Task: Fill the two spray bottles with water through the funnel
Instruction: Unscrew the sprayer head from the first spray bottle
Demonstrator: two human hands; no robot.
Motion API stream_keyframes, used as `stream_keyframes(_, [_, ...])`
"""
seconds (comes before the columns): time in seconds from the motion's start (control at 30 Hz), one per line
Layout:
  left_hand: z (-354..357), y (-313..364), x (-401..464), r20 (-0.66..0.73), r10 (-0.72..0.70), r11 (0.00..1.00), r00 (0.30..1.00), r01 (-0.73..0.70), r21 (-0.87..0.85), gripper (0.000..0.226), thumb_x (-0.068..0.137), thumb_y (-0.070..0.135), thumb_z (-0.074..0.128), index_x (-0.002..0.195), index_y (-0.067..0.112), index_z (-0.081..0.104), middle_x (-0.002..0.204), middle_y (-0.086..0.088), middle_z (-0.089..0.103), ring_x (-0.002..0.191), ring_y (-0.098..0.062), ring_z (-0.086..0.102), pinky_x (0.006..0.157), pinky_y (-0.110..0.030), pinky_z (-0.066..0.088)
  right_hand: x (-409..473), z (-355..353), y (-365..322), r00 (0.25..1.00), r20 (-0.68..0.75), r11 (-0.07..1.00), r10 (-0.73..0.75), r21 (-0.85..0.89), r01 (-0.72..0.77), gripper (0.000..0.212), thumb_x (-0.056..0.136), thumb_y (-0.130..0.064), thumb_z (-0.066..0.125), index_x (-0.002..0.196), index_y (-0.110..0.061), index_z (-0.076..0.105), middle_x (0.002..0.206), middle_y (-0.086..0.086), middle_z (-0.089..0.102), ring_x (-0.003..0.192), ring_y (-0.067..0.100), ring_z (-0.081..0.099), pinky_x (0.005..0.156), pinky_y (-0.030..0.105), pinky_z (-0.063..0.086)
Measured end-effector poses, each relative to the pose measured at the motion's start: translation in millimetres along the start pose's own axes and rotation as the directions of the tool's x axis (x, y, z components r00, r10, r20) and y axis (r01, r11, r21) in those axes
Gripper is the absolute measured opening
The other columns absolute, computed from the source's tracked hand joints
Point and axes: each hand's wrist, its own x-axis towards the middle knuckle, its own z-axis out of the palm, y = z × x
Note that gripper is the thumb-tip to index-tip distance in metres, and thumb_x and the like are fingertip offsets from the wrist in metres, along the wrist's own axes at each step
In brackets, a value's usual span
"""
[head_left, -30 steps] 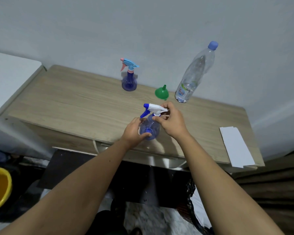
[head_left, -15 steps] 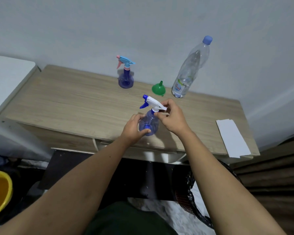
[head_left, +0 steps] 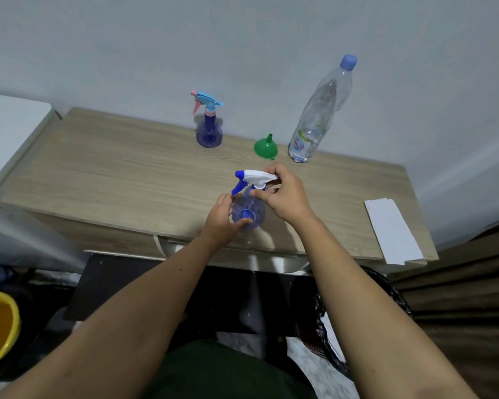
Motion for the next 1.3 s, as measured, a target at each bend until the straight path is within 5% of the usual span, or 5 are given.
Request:
stream_keyframes(0.27, [2.3,6.5,-8.0,-0.034,0.035,0.999,0.999,-0.036,-0.025,0.081,0.073,0.054,0.08,0.137,0.01,0.059,0.126,-0.002,0.059,0.112,-0.017,0.064,0.095,-0.023,0.053,-4.7,-8.1,0.6,0.997,0.079,0.998,-0.024,-0.05,0.028,0.046,0.078,-0.021,0.089,0.113,-0.016,0.059,0.1,-0.006,0.069,0.08,0.002,0.062,0.071,0.017,0.047])
stream_keyframes(0.57, [5.0,4.4,-7.5,-0.058,0.031,1.0,0.998,-0.03,0.007,0.075,0.075,0.041,0.085,0.138,0.011,0.058,0.126,-0.003,0.059,0.113,-0.02,0.065,0.097,-0.033,0.057,3.8,-16.4,-7.9,1.0,-0.024,0.992,-0.001,0.128,0.004,0.039,0.082,-0.005,0.087,0.11,-0.014,0.06,0.071,-0.016,0.058,0.049,-0.003,0.053,0.061,0.015,0.045])
stream_keyframes(0.9, [6.4,-1.4,-7.4,-0.07,0.034,0.999,0.997,-0.033,0.012,0.071,0.072,0.039,0.084,0.133,0.01,0.06,0.12,0.001,0.058,0.102,-0.006,0.062,0.088,-0.007,0.046,21.9,-65.3,-39.6,0.978,-0.164,0.942,-0.125,0.289,0.169,0.054,0.086,-0.004,0.081,0.13,-0.016,0.051,0.057,-0.018,0.057,0.073,0.006,0.062,0.09,0.031,0.056])
stream_keyframes(1.13, [7.9,-5.1,-2.6,-0.066,0.027,0.999,0.997,-0.024,0.047,0.066,0.075,0.013,0.095,0.13,0.018,0.059,0.119,0.011,0.056,0.106,-0.003,0.064,0.089,-0.007,0.049,26.8,-98.7,-21.7,0.963,-0.262,0.901,-0.065,0.399,0.17,0.056,0.086,-0.008,0.083,0.13,-0.02,0.049,0.082,0.031,0.068,0.086,0.035,0.069,0.094,0.045,0.061])
stream_keyframes(1.3, [4.4,0.9,-4.2,-0.051,0.008,1.0,0.999,-0.007,0.028,0.071,0.07,0.036,0.092,0.13,0.027,0.055,0.123,0.013,0.055,0.113,0.0,0.061,0.091,-0.007,0.048,27.9,-127.1,-4.0,0.937,-0.346,0.858,0.043,0.493,0.143,0.055,0.086,-0.004,0.082,0.129,-0.021,0.052,0.104,0.02,0.068,0.084,0.029,0.074,0.092,0.059,0.062])
